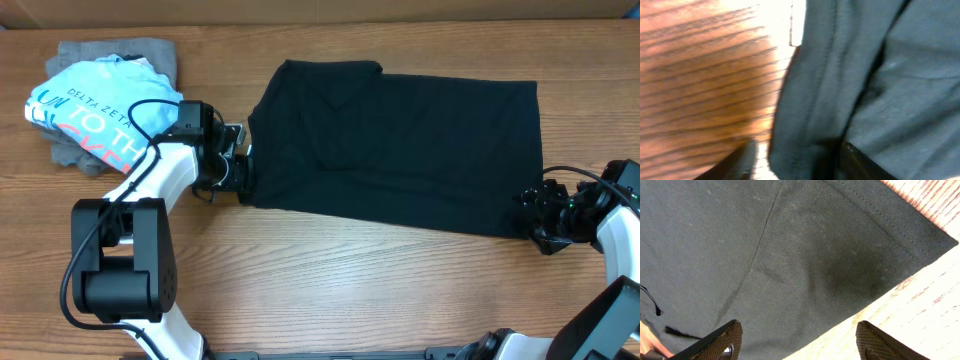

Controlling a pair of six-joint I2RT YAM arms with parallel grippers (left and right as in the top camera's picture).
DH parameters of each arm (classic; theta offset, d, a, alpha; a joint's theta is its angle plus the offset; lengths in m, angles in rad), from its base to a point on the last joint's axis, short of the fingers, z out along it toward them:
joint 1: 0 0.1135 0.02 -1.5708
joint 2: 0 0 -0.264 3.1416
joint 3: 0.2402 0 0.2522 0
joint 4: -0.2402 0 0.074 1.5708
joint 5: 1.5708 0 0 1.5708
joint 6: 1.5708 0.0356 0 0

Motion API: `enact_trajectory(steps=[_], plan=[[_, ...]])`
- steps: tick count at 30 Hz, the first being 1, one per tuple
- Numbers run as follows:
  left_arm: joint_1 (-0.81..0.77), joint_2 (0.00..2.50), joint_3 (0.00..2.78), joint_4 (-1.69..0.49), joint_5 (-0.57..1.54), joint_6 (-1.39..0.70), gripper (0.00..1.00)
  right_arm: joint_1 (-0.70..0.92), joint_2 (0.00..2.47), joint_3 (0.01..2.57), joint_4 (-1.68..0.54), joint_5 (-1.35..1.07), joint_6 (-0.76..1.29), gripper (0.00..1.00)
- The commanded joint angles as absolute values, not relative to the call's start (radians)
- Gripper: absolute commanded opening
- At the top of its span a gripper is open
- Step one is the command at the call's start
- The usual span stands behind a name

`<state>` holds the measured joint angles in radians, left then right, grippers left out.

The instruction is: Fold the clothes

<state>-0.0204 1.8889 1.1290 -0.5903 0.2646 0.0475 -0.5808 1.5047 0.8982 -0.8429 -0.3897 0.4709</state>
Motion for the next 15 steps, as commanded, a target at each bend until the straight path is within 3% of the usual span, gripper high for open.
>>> enact_trajectory(steps=[1, 5, 10, 15], plan=[[-0.029, 1.898, 1.081, -0.591, 0.15, -0.007, 0.32, -0.583, 1.504, 0.916, -0.841, -0.395, 0.466, 0.76], [-0.022, 1.898, 1.082, -0.603, 0.124, -0.077, 0.04, -0.583, 1.504, 0.916, -0.84, -0.394, 0.463, 0.76], [0.03, 1.896, 1.104, -0.709, 0.051, -0.173, 0.04, -0.583, 1.504, 0.916, -0.843, -0.376, 0.462, 0.76], [0.088, 1.866, 1.128, -0.749, 0.255, -0.066, 0.09, -0.583, 1.504, 0.916, -0.846, -0.357, 0.455, 0.76]])
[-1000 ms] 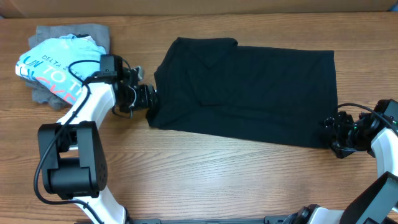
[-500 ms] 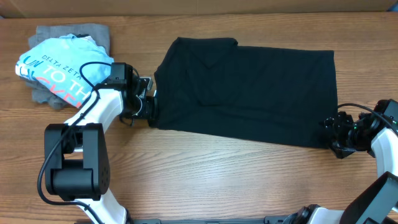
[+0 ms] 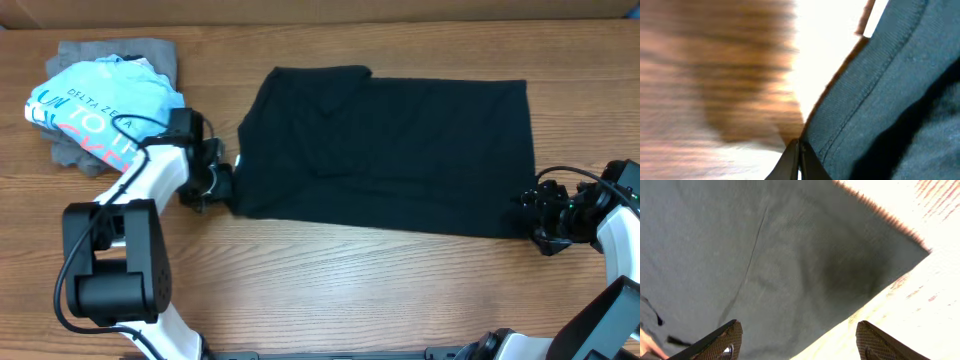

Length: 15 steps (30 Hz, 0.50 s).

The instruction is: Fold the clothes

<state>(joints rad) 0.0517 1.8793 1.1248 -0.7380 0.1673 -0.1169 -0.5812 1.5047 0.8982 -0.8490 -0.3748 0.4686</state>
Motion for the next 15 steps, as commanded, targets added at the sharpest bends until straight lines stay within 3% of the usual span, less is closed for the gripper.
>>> enact_trajectory(steps=[1, 6, 15], plan=[[0.092, 1.85, 1.129, -0.756, 0.296, -0.037, 0.1, -0.583, 1.504, 0.916, -0.846, -0.357, 0.455, 0.76], [0.091, 1.795, 1.129, -0.827, 0.237, -0.075, 0.05, -0.583, 1.504, 0.916, -0.851, -0.356, 0.44, 0.76], [0.098, 1.785, 1.128, -0.984, -0.063, -0.249, 0.04, -0.58, 1.504, 0.904, -0.932, -0.322, 0.369, 0.77]])
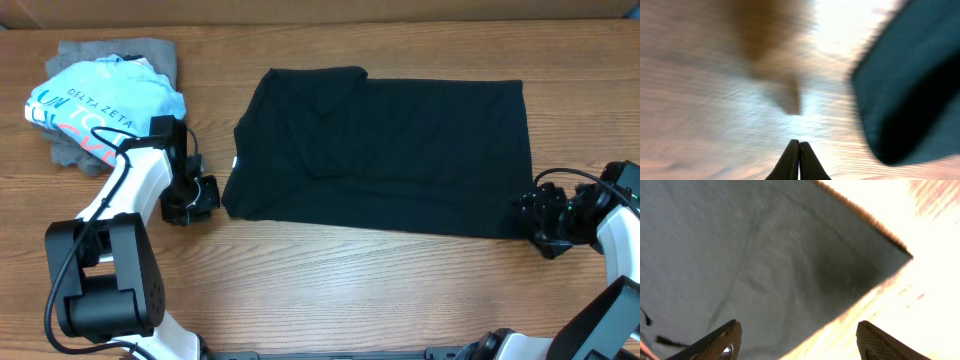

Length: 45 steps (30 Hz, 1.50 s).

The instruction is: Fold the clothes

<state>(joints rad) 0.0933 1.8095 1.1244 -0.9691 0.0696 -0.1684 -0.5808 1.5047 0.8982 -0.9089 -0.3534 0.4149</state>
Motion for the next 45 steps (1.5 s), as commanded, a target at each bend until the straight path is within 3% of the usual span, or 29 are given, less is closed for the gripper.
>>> enact_trajectory(steps=[1, 7, 11, 14, 16, 19, 26, 29, 31, 33, 39, 45], plan=[[0.104, 1.785, 1.128, -0.993, -0.081, -0.256, 0.04, -0.577, 1.504, 0.891, -0.95, -0.292, 0.368, 0.77], [0.185, 1.785, 1.128, -1.013, -0.11, -0.275, 0.04, -0.57, 1.504, 0.827, -0.841, -0.271, 0.395, 0.77], [0.224, 1.785, 1.128, -0.959, 0.139, -0.104, 0.04, -0.57, 1.504, 0.823, -0.773, -0.286, 0.396, 0.72], [0.202, 1.785, 1.128, -0.9, 0.349, 0.015, 0.14, -0.57, 1.504, 0.826, -0.713, -0.434, 0.31, 0.71], [0.175, 1.785, 1.128, -0.873, 0.375, 0.035, 0.25, -0.57, 1.504, 0.835, -0.675, -0.56, 0.228, 0.64], [0.118, 1.789, 1.127, -0.826, 0.333, 0.052, 0.43, -0.57, 1.504, 0.889, -0.686, -0.582, 0.235, 0.68], [0.045, 1.878, 1.083, -0.756, 0.24, -0.002, 0.53, -0.57, 1.504, 1.061, -0.794, -0.578, 0.235, 0.7], [0.033, 1.925, 1.063, -0.728, 0.234, -0.027, 0.47, -0.57, 1.504, 1.084, -0.806, -0.578, 0.235, 0.72], [0.032, 1.947, 1.063, -0.734, 0.227, -0.031, 0.29, -0.57, 1.504, 1.084, -0.814, -0.567, 0.235, 0.72], [0.034, 1.959, 1.063, -0.75, 0.171, -0.062, 0.04, -0.57, 1.504, 1.084, -0.826, -0.518, 0.236, 0.73], [0.094, 1.944, 1.064, -0.85, -0.068, -0.162, 0.04, -0.57, 1.504, 1.065, -0.867, -0.376, 0.257, 0.75], [0.208, 1.94, 1.064, -0.884, -0.089, -0.173, 0.04, -0.559, 1.52, 1.019, -0.83, -0.349, 0.258, 0.68]])
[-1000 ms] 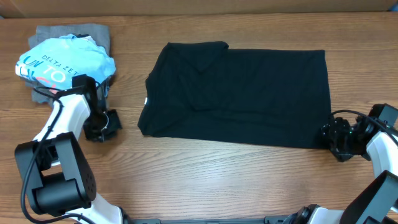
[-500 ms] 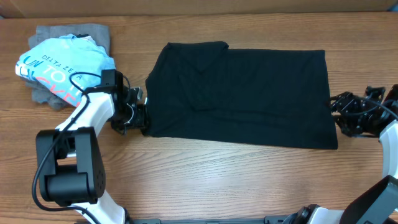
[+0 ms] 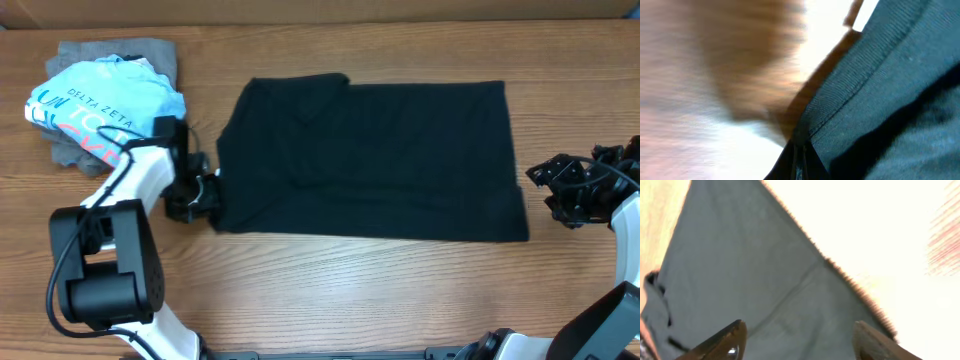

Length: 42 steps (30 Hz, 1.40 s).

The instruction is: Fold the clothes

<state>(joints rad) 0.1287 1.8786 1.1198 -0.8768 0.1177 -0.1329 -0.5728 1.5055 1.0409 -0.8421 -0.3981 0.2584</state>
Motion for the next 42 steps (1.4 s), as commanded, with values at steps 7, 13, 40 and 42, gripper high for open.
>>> enact_trajectory(steps=[7, 13, 40, 42], plan=[[0.254, 1.94, 1.065, -0.878, -0.056, -0.172, 0.04, -0.446, 1.587, 1.014, -0.775, -0.27, 0.201, 0.65], [0.255, 1.94, 1.065, -0.879, -0.056, -0.172, 0.1, -0.359, 1.66, 1.014, -0.74, -0.18, 0.202, 0.63], [0.255, 1.94, 1.065, -0.882, -0.055, -0.172, 0.1, -0.342, 1.775, 1.058, -0.741, -0.176, 0.235, 0.04], [0.255, 1.94, 1.065, -0.882, -0.055, -0.172, 0.1, -0.342, 1.774, 1.081, -0.759, -0.176, 0.235, 0.04]])
